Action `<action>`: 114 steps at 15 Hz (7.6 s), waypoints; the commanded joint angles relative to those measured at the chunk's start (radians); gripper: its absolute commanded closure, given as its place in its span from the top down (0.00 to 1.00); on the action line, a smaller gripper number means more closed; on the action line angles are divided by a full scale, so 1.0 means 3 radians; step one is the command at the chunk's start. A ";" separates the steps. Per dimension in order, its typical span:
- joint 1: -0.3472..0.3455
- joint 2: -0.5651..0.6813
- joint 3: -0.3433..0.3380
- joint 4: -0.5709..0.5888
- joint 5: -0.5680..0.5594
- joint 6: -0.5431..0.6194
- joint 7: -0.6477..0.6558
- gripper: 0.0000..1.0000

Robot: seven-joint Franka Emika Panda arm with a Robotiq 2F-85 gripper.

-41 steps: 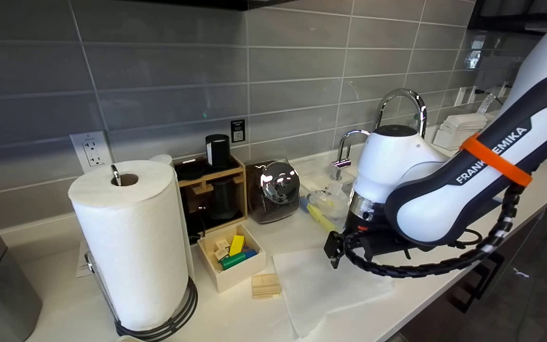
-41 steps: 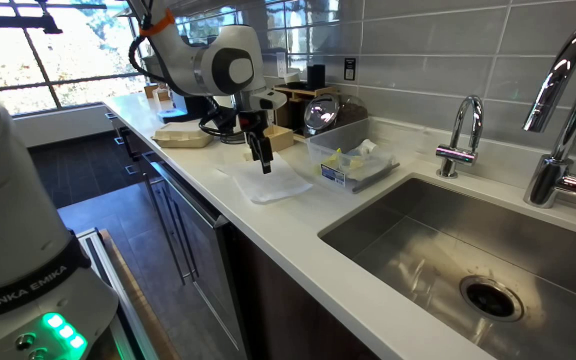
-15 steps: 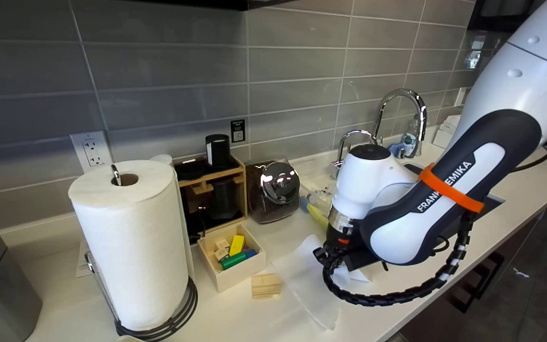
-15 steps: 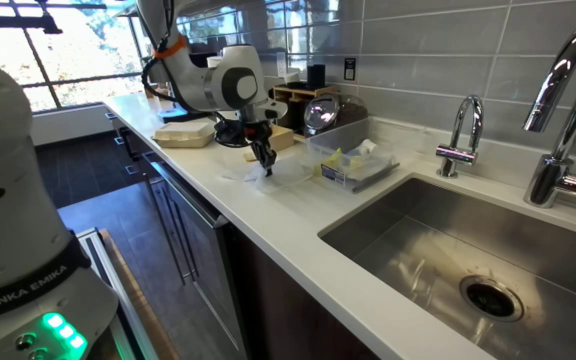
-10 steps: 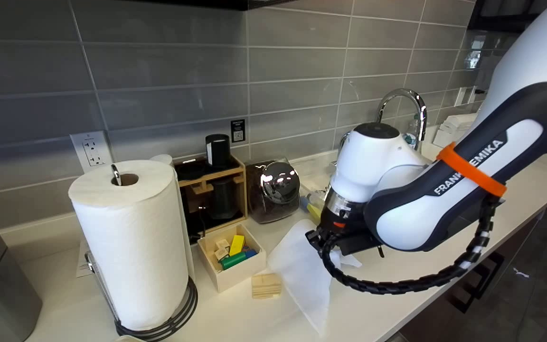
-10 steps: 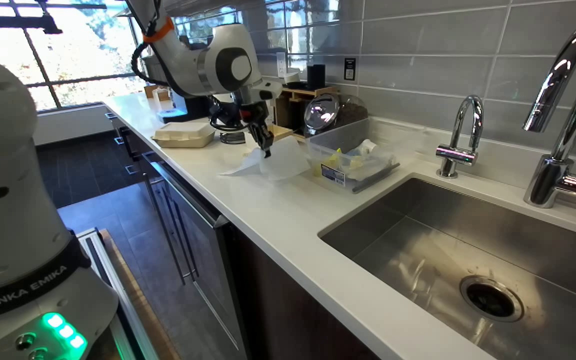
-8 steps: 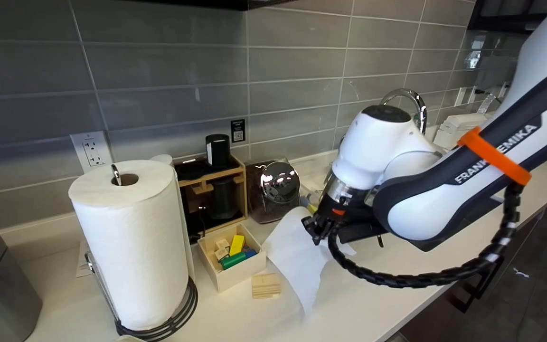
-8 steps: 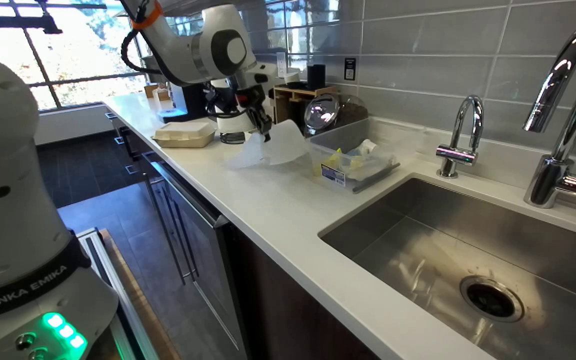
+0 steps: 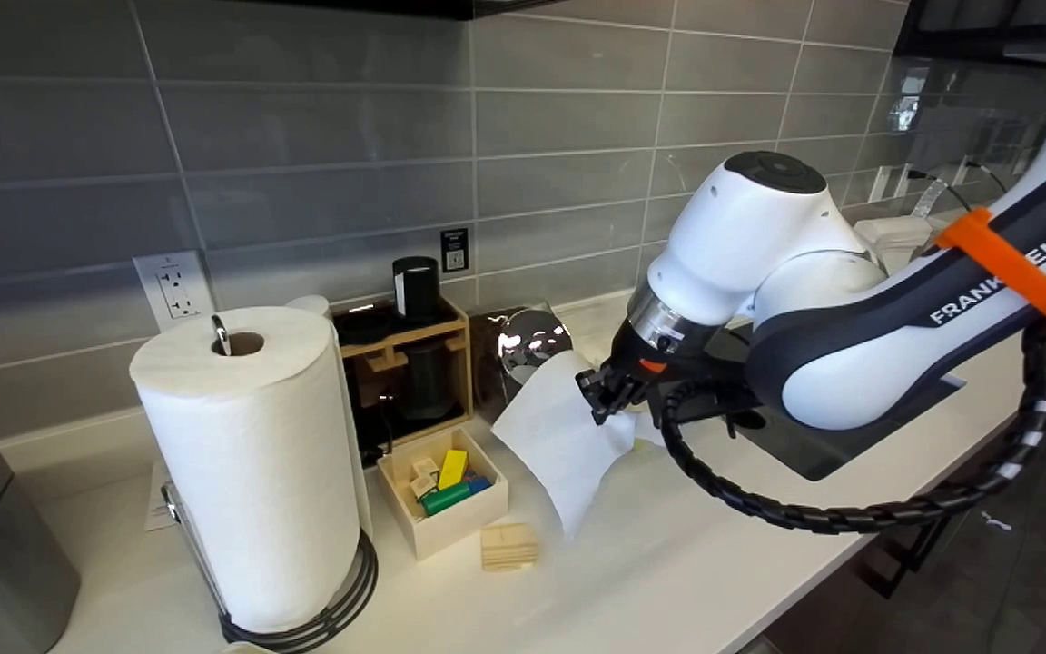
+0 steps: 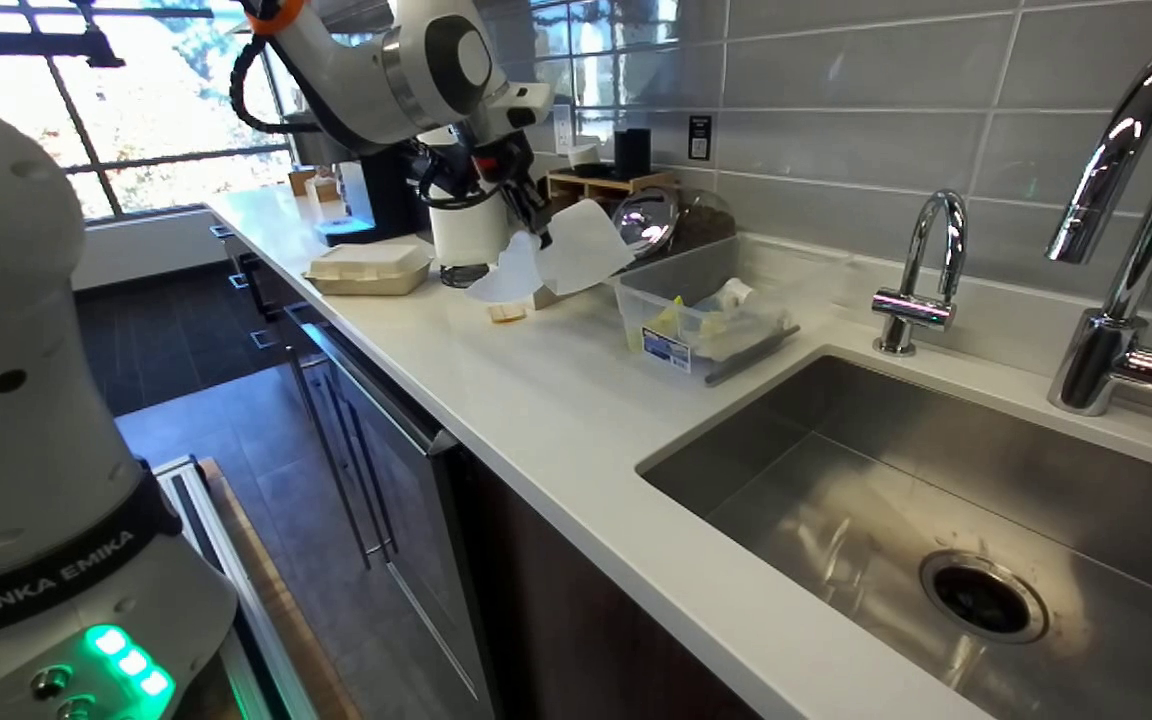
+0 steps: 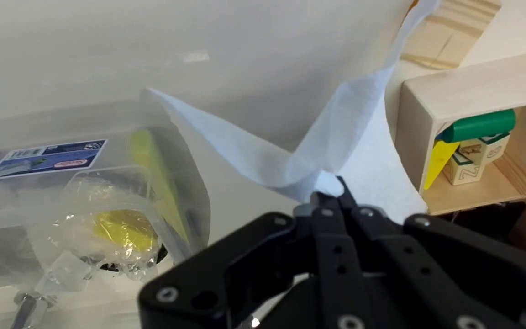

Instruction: Wipe the silver lid with the paper towel

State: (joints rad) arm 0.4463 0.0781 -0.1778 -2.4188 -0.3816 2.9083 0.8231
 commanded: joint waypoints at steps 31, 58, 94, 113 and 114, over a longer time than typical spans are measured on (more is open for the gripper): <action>0.0386 0.1230 -0.1052 0.1249 -0.0728 0.0970 0.0395 0.00; 0.0053 0.1198 -0.0391 0.1075 -0.0723 0.0825 0.0245 0.00; 0.0567 0.1484 -0.1033 0.1339 -0.0713 0.1204 0.0358 0.00; 0.0618 0.1345 -0.1242 0.1081 -0.0629 0.0592 0.0751 0.00; 0.0653 0.1361 -0.1309 0.1090 -0.0643 0.0612 0.0808 0.00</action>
State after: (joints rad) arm 0.6009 0.4718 -0.5073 -2.0947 -0.5773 3.1136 1.0085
